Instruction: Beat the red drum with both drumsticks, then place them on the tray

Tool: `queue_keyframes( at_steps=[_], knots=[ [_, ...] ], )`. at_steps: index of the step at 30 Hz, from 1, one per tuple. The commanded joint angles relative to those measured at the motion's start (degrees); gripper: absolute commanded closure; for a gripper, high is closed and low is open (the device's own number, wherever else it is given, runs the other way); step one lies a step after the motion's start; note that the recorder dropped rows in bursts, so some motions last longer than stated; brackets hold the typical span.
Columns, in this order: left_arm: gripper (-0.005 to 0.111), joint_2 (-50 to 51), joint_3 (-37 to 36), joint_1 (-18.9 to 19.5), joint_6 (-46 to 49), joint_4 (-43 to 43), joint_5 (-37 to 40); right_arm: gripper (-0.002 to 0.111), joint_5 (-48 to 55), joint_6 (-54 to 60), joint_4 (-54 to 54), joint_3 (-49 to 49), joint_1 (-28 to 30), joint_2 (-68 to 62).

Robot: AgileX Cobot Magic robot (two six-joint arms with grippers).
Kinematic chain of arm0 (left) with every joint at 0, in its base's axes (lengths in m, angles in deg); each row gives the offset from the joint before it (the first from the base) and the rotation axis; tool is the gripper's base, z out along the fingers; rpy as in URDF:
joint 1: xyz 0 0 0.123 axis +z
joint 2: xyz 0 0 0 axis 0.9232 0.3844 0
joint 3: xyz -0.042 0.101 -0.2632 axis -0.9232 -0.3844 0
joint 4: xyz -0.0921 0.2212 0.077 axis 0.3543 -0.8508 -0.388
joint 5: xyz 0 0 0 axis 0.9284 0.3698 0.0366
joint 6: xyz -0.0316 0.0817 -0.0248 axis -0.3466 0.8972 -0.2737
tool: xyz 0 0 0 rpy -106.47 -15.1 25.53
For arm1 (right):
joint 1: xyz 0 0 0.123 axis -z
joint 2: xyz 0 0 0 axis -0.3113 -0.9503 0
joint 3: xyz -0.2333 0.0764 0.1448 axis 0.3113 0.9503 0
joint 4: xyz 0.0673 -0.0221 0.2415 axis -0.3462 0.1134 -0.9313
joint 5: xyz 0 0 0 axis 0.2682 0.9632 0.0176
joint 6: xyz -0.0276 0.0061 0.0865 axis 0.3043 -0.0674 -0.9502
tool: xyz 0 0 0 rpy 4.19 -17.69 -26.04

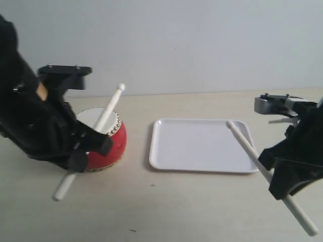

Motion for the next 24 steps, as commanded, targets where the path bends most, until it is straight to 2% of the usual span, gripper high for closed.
queue_keyframes(
  at_steps=[1, 5, 9, 17, 24],
  knots=[
    [0.107, -6.8, -5.6, 8.2, 5.9, -0.3, 0.6, 0.108, 3.9, -2.8, 2.3, -8.6, -2.5, -3.5],
    [0.107, -8.9, -9.6, 15.7, 13.3, 1.4, 1.6, 0.108, 3.9, -8.4, 6.5, -17.1, -7.2, -7.9],
    [0.107, -8.2, -10.4, 20.2, 20.7, 3.2, 3.7, 0.108, 3.9, -10.2, 5.0, -23.6, -10.2, -12.2],
    [0.107, -7.7, -10.4, 23.0, 27.4, 8.2, 2.8, 0.108, 3.9, -10.7, 3.4, -31.3, -16.7, -22.4],
    [0.107, -4.7, -10.4, 23.0, 30.3, 6.6, 4.1, 0.108, 3.9, -8.5, 3.4, -34.7, -18.4, -27.2]
  ],
)
